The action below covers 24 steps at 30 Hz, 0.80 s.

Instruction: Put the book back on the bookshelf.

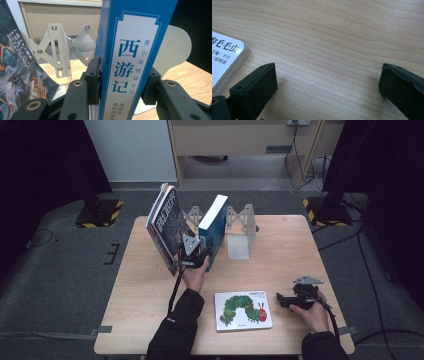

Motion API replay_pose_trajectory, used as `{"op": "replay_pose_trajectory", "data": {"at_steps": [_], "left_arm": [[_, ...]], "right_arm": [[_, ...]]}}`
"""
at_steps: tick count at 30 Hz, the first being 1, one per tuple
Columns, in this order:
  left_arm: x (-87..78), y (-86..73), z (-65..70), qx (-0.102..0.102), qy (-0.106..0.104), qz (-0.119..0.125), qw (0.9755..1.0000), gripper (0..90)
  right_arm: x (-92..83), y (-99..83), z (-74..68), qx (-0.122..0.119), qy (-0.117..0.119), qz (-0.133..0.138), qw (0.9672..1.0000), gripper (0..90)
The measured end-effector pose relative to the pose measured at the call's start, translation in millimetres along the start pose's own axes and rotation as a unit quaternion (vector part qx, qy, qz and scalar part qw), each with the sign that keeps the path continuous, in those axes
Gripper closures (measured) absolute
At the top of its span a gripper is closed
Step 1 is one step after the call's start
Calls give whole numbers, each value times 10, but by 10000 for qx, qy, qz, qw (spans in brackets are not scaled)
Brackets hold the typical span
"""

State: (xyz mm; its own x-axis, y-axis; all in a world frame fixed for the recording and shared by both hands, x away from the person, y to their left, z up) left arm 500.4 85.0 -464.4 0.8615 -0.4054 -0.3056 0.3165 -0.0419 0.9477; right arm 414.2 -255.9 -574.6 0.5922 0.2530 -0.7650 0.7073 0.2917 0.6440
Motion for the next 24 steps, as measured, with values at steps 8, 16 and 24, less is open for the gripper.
{"op": "replay_pose_trajectory", "data": {"at_steps": [8, 16, 24], "left_arm": [[74, 26, 35, -40, 109, -37, 9999, 583], [194, 68, 65, -97, 171, -86, 9998, 581], [310, 107, 112, -145, 263, -120, 9995, 576]], "right_arm": [[0, 0, 0, 0, 0, 0, 10000, 20], [-1, 0, 0, -3, 8, -11, 10000, 20], [0, 0, 0, 0, 7, -4, 10000, 19]]}}
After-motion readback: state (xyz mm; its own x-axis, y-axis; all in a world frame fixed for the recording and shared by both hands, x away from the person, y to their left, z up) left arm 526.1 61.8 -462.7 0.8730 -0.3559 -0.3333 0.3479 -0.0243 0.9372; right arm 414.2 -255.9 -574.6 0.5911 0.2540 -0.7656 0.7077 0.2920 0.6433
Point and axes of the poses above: each handheld gripper's, and its own axes: x roughly forward along the jaws, y roughly out of its top, z roughly to its right, the point moved 5 cm from there along x, roughly forward along the jaws, and after that the axes turned 5 degrees about -z, right-handed, at the moved point
